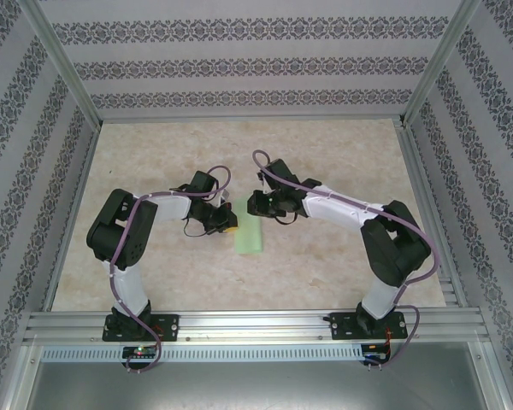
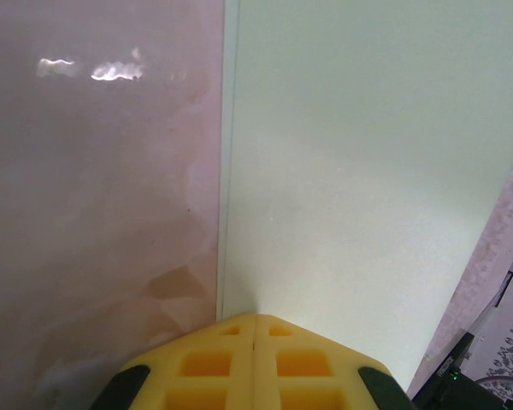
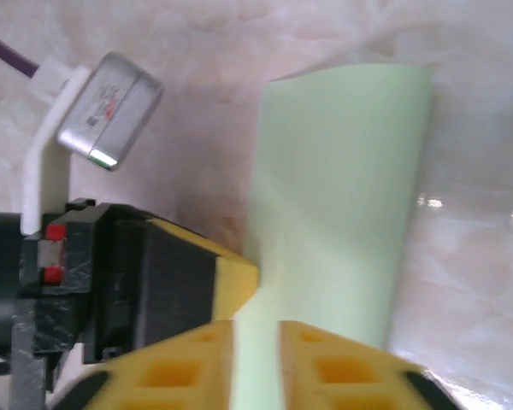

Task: Fold a paper plane with a square sheet of paper (pick it up from the middle)
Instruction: Fold the square sheet of paper in half at the center of the table.

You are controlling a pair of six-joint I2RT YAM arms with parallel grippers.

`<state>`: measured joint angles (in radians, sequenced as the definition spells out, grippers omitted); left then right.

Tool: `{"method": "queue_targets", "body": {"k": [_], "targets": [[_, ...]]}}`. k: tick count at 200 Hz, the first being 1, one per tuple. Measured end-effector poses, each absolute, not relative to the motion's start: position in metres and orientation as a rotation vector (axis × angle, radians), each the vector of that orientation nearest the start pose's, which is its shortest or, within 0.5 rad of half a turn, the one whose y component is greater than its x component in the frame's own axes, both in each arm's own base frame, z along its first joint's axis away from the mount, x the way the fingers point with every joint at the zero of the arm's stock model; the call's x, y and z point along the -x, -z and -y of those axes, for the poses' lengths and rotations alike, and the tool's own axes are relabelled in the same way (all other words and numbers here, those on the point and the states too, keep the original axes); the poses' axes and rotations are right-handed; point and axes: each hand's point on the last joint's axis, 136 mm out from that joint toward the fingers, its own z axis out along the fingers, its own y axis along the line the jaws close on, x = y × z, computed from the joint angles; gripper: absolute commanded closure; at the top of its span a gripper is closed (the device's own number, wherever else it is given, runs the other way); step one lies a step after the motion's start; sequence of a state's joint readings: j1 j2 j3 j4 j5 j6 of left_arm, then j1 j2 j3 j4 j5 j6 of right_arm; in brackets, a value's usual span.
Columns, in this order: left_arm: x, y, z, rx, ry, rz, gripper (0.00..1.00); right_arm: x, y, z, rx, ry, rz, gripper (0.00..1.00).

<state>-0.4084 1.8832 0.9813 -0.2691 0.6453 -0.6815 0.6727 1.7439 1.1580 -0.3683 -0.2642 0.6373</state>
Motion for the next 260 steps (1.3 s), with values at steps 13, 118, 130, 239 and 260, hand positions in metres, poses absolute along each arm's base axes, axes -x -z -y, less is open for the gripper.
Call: {"method": "queue_targets", "body": {"k": [13, 118, 130, 239, 260], "targets": [[-0.310, -0.015, 0.247, 0.202, 1.141, -2.921, 1.00, -0.313, -0.087, -0.318, 0.168, -0.813, -2.708, 0.95], [-0.309, -0.014, 0.246, 0.212, 1.116, -2.934, 1.00, -0.302, -0.030, -0.326, 0.152, -0.750, -2.853, 0.97], [-0.309, -0.014, 0.246, 0.213, 1.113, -2.934, 1.00, -0.301, -0.028, -0.325, 0.151, -0.744, -2.860, 0.97], [-0.309, -0.012, 0.246, 0.215, 1.110, -2.940, 1.00, -0.305, -0.014, -0.312, 0.125, -0.747, -2.872, 0.96], [-0.309, -0.012, 0.246, 0.216, 1.110, -2.939, 1.00, -0.304, -0.013, -0.310, 0.140, -0.766, -2.854, 0.95]]}}
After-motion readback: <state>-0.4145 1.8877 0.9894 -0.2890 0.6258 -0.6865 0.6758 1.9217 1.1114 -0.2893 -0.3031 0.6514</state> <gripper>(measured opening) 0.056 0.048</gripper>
